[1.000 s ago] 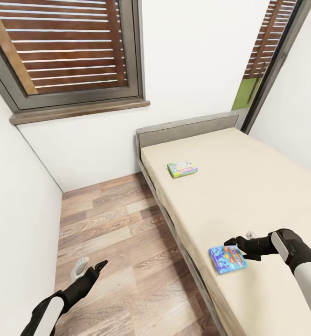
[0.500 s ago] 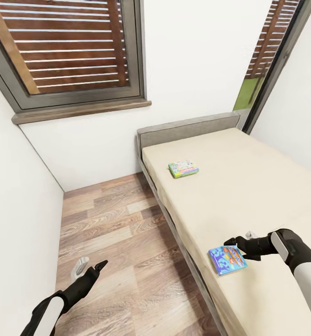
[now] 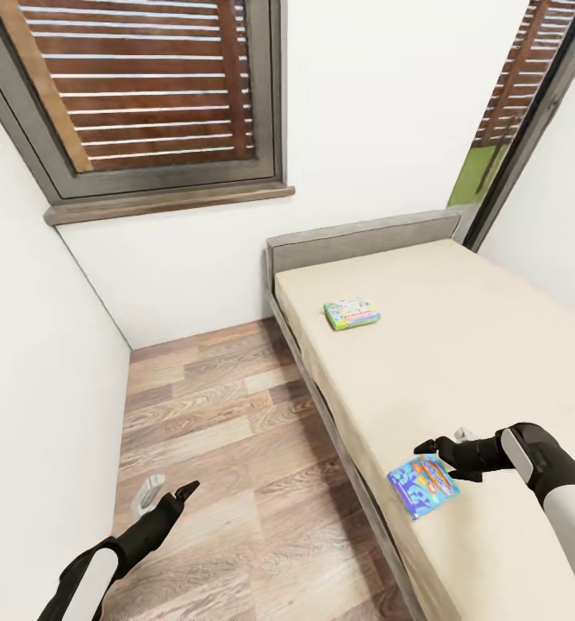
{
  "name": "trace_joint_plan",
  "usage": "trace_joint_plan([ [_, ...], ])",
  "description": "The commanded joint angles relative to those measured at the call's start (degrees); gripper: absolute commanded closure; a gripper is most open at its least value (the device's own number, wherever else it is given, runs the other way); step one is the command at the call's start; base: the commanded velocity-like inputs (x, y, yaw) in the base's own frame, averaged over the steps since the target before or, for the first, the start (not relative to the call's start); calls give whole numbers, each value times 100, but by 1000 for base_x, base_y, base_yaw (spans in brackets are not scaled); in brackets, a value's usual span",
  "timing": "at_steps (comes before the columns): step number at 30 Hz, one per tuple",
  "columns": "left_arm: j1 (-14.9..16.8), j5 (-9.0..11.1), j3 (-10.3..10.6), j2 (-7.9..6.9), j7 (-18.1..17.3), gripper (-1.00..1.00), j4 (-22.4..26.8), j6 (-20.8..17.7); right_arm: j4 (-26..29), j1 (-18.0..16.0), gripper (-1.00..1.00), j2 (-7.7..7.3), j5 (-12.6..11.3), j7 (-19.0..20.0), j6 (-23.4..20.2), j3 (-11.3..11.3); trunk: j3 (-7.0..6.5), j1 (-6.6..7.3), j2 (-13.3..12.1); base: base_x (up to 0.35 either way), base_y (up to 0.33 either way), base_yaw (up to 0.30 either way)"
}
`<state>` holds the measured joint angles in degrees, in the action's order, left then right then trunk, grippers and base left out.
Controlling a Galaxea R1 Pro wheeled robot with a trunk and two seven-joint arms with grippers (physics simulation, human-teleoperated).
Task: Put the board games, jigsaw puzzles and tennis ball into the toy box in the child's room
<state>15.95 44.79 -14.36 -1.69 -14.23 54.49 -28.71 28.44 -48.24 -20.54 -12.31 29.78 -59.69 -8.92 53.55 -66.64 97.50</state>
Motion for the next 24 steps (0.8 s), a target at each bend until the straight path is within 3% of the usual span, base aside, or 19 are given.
trace_joint_plan([
  [1, 4, 30, -14, 2, -10, -100, 0, -47, 4, -1, -100, 0, 9, 19, -31, -22, 4, 0, 2, 0, 0, 234],
  [10, 4, 30, -14, 2, -10, -100, 0, -47, 4, -1, -100, -2, 9, 19, -31, -22, 4, 0, 2, 0, 0, 179],
  [24, 4, 30, -14, 2, -10, -100, 0, -47, 4, -1, -100, -3, 14, 18, -31, -22, 4, 0, 2, 0, 0, 37],
])
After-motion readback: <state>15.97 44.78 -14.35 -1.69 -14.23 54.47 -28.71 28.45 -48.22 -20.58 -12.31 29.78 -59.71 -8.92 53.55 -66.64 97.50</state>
